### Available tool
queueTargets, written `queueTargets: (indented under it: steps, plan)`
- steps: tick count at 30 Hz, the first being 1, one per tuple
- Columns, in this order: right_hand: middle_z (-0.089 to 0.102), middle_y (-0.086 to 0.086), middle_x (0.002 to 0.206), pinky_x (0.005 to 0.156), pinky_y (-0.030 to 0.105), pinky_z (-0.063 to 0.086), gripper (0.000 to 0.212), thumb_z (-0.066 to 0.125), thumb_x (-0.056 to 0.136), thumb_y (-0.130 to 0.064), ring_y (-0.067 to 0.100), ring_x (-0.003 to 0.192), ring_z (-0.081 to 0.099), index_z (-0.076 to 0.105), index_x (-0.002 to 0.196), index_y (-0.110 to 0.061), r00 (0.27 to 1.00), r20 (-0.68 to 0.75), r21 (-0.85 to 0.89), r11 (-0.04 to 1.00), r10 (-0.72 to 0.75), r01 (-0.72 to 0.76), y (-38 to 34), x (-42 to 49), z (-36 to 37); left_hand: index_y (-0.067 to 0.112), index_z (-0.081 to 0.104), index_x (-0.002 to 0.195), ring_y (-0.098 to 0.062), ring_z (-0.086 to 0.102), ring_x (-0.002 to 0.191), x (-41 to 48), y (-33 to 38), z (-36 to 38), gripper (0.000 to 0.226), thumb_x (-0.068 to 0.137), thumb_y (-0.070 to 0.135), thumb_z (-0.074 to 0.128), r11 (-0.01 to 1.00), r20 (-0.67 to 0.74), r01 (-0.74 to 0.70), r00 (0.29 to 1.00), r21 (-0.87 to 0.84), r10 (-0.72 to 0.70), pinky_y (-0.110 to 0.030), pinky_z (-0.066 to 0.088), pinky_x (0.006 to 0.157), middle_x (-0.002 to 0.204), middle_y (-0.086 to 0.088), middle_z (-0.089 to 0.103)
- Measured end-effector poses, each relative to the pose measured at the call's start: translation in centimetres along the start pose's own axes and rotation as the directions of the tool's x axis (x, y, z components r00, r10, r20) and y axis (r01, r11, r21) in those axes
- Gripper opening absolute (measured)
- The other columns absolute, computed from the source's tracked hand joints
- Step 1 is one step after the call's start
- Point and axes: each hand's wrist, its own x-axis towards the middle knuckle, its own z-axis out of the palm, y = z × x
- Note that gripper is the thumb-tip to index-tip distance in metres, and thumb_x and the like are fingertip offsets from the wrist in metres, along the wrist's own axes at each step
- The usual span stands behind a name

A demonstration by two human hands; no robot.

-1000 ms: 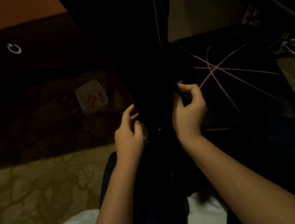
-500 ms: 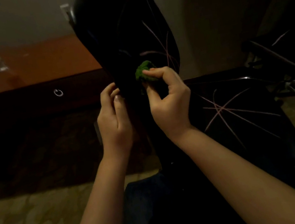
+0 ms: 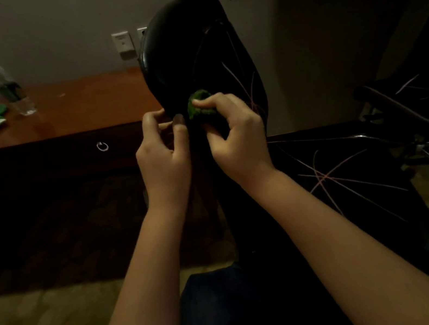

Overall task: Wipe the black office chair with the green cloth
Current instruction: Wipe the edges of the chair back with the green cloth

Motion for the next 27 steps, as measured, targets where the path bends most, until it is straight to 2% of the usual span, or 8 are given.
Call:
queueTargets:
  steps: [3, 6, 9, 14, 18, 21, 24, 27]
  plan:
    - [0.064, 0.007, 0.107, 0.090, 0.037, 0.052, 0.038, 0.065, 0.074, 0.010, 0.025, 0.104, 0.060, 0.069, 0.107, -0.008, 0.998, 0.045, -0.117, 0.992, 0.046, -0.040, 1.3, -3.1, -0.8, 0.022, 0.050, 0.105, 0.009, 0.058, 0.072, 0.0, 0.1, 0.1, 0.008, 0.099, 0.026, 0.051, 1.000, 0.004, 0.025, 1.000, -0.016, -0.025, -0.006, 0.038, 0.060, 0.087, 0.017, 0.059]
    - [0.062, 0.004, 0.104, 0.089, 0.027, 0.050, 0.038, 0.067, 0.073, 0.011, 0.022, 0.102, 0.060, 0.070, 0.105, -0.010, 0.995, 0.048, -0.188, 0.979, 0.091, -0.080, 2.9, -5.9, -1.6, 0.022, 0.051, 0.104, 0.008, 0.059, 0.072, 0.1, 0.2, 0.0, 0.007, 0.099, 0.027, 0.052, 0.999, 0.017, 0.026, 1.000, -0.028, -0.026, -0.007, 0.039, 0.059, 0.086, 0.016, 0.060]
    - [0.062, 0.001, 0.102, 0.088, 0.013, 0.043, 0.035, 0.068, 0.074, 0.009, 0.017, 0.099, 0.060, 0.070, 0.103, -0.011, 0.989, 0.046, -0.206, 0.971, 0.137, -0.125, 4.1, -7.6, -2.0, 0.020, 0.052, 0.103, 0.006, 0.058, 0.065, 0.0, 0.4, -0.2, 0.008, 0.099, 0.027, 0.052, 0.999, 0.028, 0.035, 0.999, -0.038, -0.034, -0.008, 0.040, 0.055, 0.084, 0.014, 0.061]
    - [0.061, -0.002, 0.101, 0.085, 0.005, 0.041, 0.030, 0.071, 0.077, 0.004, 0.011, 0.097, 0.060, 0.069, 0.103, -0.012, 0.978, 0.041, -0.188, 0.963, 0.204, -0.192, 5.3, -9.4, -2.5, 0.020, 0.052, 0.101, 0.006, 0.055, 0.054, -0.2, 0.9, -0.3, 0.010, 0.099, 0.030, 0.052, 0.995, 0.058, 0.084, 0.995, -0.044, -0.082, -0.009, 0.036, 0.047, 0.085, 0.011, 0.062]
    - [0.059, -0.004, 0.103, 0.086, 0.002, 0.040, 0.031, 0.069, 0.079, 0.005, 0.010, 0.098, 0.060, 0.068, 0.105, -0.012, 0.957, 0.066, -0.174, 0.947, 0.283, -0.268, 6.1, -11.0, -3.0, 0.023, 0.058, 0.104, 0.005, 0.062, 0.074, -1.4, 0.6, -0.3, 0.009, 0.098, 0.029, 0.055, 0.993, 0.117, 0.114, 0.987, -0.032, -0.110, -0.011, 0.046, 0.058, 0.089, 0.012, 0.064]
    - [0.057, -0.008, 0.103, 0.086, 0.003, 0.041, 0.032, 0.067, 0.081, 0.006, 0.006, 0.100, 0.059, 0.067, 0.106, -0.013, 0.947, 0.068, -0.129, 0.944, 0.315, -0.305, 6.5, -11.5, -3.1, 0.022, 0.061, 0.106, 0.007, 0.061, 0.077, -3.0, -0.2, 0.0, 0.011, 0.099, 0.028, 0.055, 0.992, 0.164, 0.124, 0.979, -0.020, -0.120, -0.008, 0.045, 0.061, 0.087, 0.013, 0.063]
    - [0.058, -0.007, 0.103, 0.086, 0.006, 0.044, 0.032, 0.067, 0.080, 0.008, 0.002, 0.099, 0.058, 0.067, 0.106, -0.010, 0.970, 0.014, -0.108, 0.965, 0.243, -0.240, 6.3, -10.8, -2.7, 0.017, 0.064, 0.115, 0.002, 0.062, 0.084, -4.5, -1.2, 0.5, 0.022, 0.099, 0.028, 0.053, 0.988, 0.195, 0.157, 0.968, 0.006, -0.155, -0.007, 0.045, 0.066, 0.092, 0.014, 0.064]
    - [0.061, -0.001, 0.103, 0.089, 0.012, 0.046, 0.029, 0.066, 0.080, 0.007, 0.008, 0.100, 0.059, 0.067, 0.106, -0.006, 0.988, -0.034, -0.110, 0.982, 0.148, -0.151, 5.7, -9.3, -2.1, 0.024, 0.061, 0.115, 0.007, 0.062, 0.087, -5.3, -1.8, 0.8, 0.018, 0.100, 0.028, 0.052, 0.986, 0.197, 0.166, 0.967, -0.011, -0.161, -0.008, 0.046, 0.068, 0.094, 0.018, 0.063]
